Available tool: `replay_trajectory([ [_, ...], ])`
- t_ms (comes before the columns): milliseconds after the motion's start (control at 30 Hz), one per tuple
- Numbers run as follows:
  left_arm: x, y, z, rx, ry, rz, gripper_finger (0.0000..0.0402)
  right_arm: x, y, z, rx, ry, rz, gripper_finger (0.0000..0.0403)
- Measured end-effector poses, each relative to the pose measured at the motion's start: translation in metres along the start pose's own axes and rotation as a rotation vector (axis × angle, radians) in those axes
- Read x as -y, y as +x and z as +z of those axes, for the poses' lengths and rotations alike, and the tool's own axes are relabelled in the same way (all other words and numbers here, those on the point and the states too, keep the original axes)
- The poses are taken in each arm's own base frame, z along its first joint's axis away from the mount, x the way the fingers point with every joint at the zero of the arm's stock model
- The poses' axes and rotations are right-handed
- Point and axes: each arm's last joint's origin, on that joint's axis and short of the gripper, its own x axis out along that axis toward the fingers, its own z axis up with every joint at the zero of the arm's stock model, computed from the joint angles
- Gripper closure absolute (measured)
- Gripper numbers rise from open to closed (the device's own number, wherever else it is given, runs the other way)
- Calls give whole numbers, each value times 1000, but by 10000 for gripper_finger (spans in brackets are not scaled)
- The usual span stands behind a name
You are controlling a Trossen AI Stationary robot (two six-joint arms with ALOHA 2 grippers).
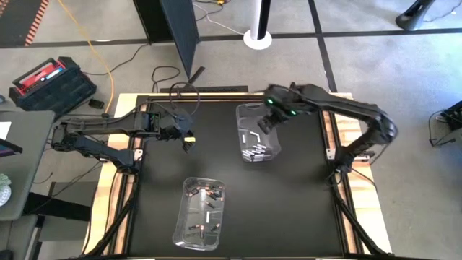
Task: Sort batteries
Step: Move the bottom transparent bin to the top of the table
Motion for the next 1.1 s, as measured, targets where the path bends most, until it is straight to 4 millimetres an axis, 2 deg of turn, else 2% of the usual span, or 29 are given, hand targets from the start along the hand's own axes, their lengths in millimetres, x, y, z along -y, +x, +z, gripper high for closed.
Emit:
replay_trajectory([
  [167,0,0,-3,-32,-5,-18,209,-11,-26,-56,124,136,-5,168],
  [267,0,0,-4,-53,3,-22,210,-20,-33,-97,178,184,55,168],
  [433,0,0,-4,-55,-2,-25,210,-23,-31,-155,184,253,138,168],
  [567,0,0,-5,-63,-82,-31,210,-18,-21,-188,182,273,131,168],
  [700,4,-3,-11,-123,-206,-65,210,-11,-9,-209,162,273,120,168],
  [833,12,-10,-22,-182,-368,-44,210,-9,0,-221,143,269,104,168],
  [1100,49,-29,-42,-208,-622,-100,211,-11,2,-230,142,103,124,168],
])
